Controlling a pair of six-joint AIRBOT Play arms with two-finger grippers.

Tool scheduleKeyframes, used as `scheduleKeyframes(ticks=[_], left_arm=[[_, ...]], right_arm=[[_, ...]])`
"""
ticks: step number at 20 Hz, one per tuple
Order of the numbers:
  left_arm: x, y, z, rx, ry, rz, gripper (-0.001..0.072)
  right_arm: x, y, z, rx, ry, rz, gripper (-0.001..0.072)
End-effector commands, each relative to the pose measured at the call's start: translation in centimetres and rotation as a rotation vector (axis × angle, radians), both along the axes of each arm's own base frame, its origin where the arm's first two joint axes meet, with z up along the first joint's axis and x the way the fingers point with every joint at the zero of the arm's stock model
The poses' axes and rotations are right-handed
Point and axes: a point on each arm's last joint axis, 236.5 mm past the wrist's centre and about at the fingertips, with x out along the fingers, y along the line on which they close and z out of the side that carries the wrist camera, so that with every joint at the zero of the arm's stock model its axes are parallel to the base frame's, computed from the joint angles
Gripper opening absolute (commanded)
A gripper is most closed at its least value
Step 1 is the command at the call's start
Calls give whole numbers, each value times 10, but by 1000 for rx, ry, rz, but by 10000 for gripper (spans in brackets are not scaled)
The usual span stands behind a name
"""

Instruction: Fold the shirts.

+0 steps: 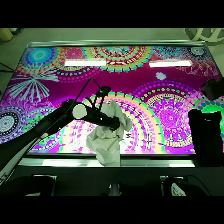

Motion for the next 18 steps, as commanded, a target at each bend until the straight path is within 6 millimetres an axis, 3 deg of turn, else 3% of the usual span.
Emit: scheduleKeyframes(ticks=[1,2,3,4,6,7,9,12,15,18], left_arm=[[-10,30,-6,70,106,-95,666],[1,61,3,134,72,-94,666],[10,97,12,205,44,-65,666],[13,126,19,242,32,-27,667],[0,159,24,212,70,61,668],[-16,164,18,182,112,85,667],[-54,156,-6,109,205,125,667],[-95,121,-38,-27,315,170,666],[-105,88,-51,-96,321,194,666],[-104,72,-61,-98,327,237,632]], right_arm=[[12,32,-57,145,199,107,568],[14,47,-75,211,242,146,587],[11,63,-97,286,300,177,656],[7,77,-119,359,355,196,664],[-4,101,-160,498,449,186,663],[-10,108,-179,542,482,174,661],[-19,114,-213,571,522,139,658],[-36,132,-251,556,579,145,656],[-40,159,-275,528,611,197,662],[-35,187,-291,557,619,208,664]])
